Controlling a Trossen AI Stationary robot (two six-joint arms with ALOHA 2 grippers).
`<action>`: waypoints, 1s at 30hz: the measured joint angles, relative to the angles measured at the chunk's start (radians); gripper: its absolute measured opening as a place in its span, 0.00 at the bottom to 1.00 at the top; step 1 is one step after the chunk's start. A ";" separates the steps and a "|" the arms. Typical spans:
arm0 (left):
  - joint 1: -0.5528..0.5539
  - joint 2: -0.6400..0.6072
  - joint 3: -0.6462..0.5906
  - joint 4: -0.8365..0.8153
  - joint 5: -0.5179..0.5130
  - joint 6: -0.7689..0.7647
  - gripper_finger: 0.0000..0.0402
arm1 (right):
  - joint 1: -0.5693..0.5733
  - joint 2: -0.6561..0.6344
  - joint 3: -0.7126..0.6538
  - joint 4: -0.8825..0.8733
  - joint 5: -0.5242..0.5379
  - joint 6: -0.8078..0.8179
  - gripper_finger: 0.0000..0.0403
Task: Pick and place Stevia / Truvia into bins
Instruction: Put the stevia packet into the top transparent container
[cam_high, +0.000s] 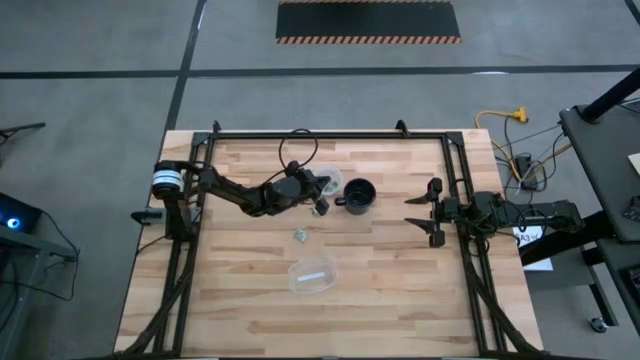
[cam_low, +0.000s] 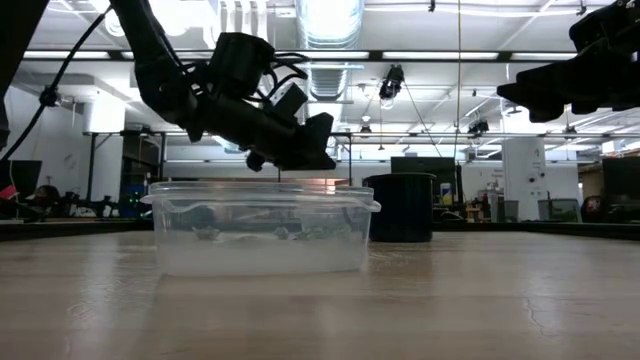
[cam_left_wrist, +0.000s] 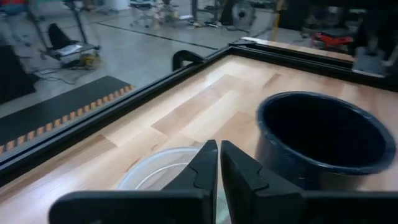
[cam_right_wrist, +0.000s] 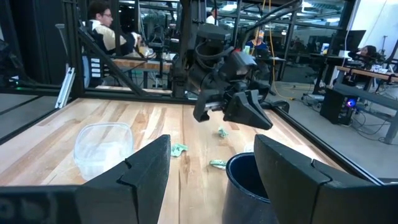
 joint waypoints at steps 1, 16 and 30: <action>0.000 -0.012 0.000 -0.019 0.016 0.003 0.01 | 0.000 0.000 0.000 0.000 0.000 0.000 0.55; -0.008 -0.289 -0.001 -0.464 0.109 0.097 0.01 | 0.000 0.000 0.000 0.000 0.000 0.000 0.55; -0.017 -0.393 -0.027 -0.557 0.118 0.094 0.01 | 0.000 -0.001 0.000 0.000 0.000 0.000 0.55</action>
